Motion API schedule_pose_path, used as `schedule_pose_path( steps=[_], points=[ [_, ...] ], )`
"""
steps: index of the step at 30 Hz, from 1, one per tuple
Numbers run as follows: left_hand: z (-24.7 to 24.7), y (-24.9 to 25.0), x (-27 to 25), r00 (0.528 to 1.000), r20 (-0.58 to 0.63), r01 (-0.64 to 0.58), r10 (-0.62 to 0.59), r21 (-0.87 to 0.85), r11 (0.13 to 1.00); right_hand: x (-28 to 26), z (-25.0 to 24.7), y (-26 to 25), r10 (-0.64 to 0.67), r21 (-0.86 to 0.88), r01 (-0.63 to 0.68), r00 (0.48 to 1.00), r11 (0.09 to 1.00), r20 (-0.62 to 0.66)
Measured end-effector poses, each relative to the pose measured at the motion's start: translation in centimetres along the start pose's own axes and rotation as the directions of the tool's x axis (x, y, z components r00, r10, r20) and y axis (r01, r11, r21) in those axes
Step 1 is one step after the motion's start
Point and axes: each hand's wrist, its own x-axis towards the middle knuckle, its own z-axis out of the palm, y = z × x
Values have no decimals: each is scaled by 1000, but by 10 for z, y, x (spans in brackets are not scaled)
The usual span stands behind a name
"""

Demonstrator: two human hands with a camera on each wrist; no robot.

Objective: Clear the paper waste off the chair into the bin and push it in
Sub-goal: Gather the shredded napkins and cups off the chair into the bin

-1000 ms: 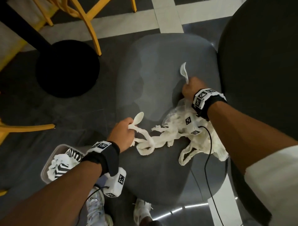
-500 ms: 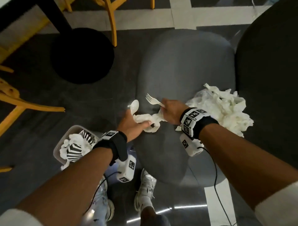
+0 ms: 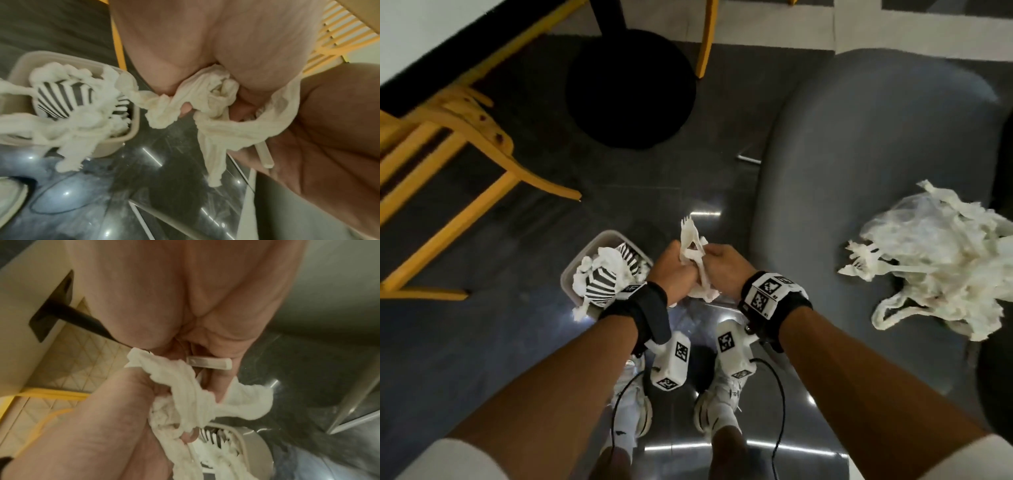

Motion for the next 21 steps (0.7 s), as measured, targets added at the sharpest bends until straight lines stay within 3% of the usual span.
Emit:
schedule_pose_path(
  steps=[5, 7, 10, 13, 16, 21],
  points=[
    [-72, -64, 31, 980, -166, 94, -106, -80, 992, 57, 87, -19, 18, -70, -11, 994, 997, 105],
    [-92, -92, 45, 971, -164, 142, -172, -182, 973, 86, 122, -11, -21, -137, 33, 995, 990, 93],
    [-104, -137, 70, 945, -137, 237, -297, -342, 910, 115, 163, 5, 21, -208, -4, 997, 978, 79],
    [-102, -172, 92, 929, -192, 281, -318, -196, 940, 144, 192, 28, 66, -267, -54, 997, 962, 34],
    [-92, -196, 103, 964, -140, 229, -228, -15, 973, 165, 211, 43, 30, -384, -3, 997, 923, 64],
    [-79, -222, 124, 988, -73, 149, -138, 181, 972, 190, 214, 58, -2, -643, 83, 992, 761, 126]
  ],
)
